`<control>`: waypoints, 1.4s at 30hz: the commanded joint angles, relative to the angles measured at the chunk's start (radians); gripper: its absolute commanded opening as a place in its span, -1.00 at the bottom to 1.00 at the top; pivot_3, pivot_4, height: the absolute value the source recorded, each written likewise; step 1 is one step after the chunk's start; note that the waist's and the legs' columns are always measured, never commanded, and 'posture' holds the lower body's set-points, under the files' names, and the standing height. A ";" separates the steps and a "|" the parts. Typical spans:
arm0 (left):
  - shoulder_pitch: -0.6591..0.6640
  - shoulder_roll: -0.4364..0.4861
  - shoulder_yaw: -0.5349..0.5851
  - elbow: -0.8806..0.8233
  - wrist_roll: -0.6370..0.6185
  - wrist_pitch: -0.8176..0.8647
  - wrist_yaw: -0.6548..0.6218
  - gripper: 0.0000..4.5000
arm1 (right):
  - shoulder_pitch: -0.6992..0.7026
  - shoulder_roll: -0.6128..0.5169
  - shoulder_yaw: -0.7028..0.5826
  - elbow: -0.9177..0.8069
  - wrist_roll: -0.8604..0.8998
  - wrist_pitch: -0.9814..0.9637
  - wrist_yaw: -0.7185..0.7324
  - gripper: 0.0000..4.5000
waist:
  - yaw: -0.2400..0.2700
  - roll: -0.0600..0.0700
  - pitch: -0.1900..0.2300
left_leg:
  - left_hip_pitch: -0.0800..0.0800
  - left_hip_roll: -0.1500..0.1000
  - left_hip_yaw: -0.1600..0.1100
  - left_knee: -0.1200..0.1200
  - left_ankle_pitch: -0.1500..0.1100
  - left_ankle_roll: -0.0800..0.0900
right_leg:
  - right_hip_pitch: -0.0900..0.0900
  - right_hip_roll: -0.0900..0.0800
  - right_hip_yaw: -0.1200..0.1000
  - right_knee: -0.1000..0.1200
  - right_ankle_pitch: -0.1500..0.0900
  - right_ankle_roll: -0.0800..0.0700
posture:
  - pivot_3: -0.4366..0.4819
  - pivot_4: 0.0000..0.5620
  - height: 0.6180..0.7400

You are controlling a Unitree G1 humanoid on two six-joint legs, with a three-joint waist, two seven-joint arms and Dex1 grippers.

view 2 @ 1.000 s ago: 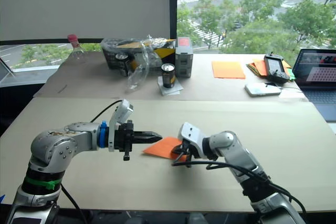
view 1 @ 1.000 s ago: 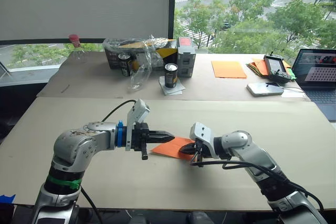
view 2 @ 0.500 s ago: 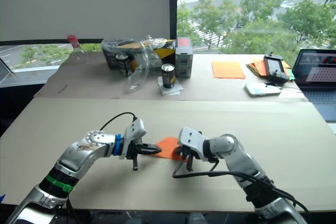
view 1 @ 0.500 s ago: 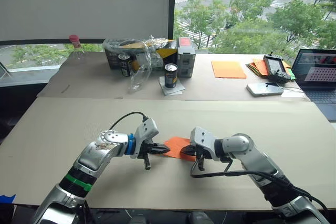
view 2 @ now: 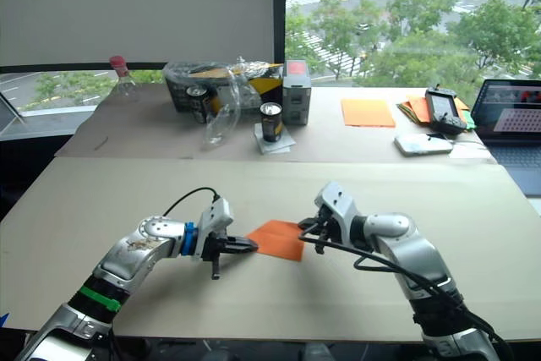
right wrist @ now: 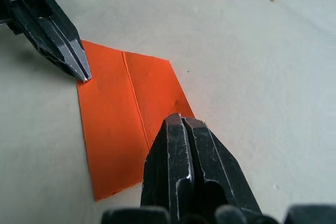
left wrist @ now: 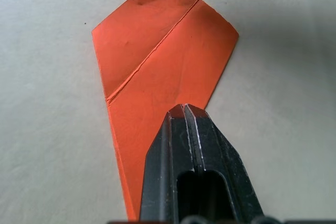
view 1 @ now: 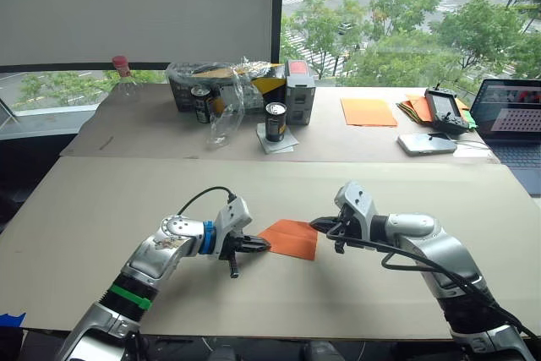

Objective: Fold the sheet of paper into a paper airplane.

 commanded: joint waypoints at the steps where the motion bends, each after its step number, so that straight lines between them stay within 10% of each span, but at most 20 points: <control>1: 0.022 -0.005 -0.003 -0.009 0.015 0.012 0.000 -1.00 | -0.034 0.002 -0.033 0.029 0.039 0.031 -0.008 -0.34 | -0.001 0.000 0.000 | 0.000 0.000 0.000 0.000 0.000 0.000 | 0.000 0.000 0.000 0.000 0.000 0.000 | -0.05 -0.47 0.87; 3: 0.024 -0.008 0.001 -0.010 0.014 0.014 0.002 -1.00 | -0.041 0.002 -0.018 0.056 0.041 0.038 -0.003 -0.05 | 0.000 0.000 0.000 | 0.000 0.000 0.000 0.000 0.000 0.000 | 0.000 0.000 0.000 0.000 0.000 0.000 | -0.05 -0.47 0.87; 15: 0.042 -0.005 0.019 0.013 0.029 0.002 0.011 -1.00 | -0.049 0.037 0.005 0.105 0.111 0.073 0.039 -0.05 | -0.004 0.000 0.000 | 0.001 0.000 0.000 0.000 0.000 0.000 | 0.000 0.000 0.000 0.000 0.000 0.000 | -0.05 -0.47 0.87; 22: 0.044 -0.009 0.022 0.008 0.026 0.010 0.015 -1.00 | -0.027 -0.001 0.057 0.076 0.063 -0.087 0.095 -0.99 | -0.004 0.000 0.000 | 0.001 0.000 0.000 0.000 0.000 0.000 | 0.000 0.000 0.000 0.001 0.000 0.000 | -0.05 -0.47 0.87; 42: 0.035 -0.015 0.020 0.013 0.020 0.023 0.002 -1.00 | 0.137 -0.099 0.183 0.038 -0.258 -0.850 0.116 -0.99 | -0.004 0.000 0.000 | 0.001 0.000 0.000 0.000 0.000 0.000 | 0.001 0.000 0.000 0.000 0.000 0.000 | -0.05 -0.47 0.87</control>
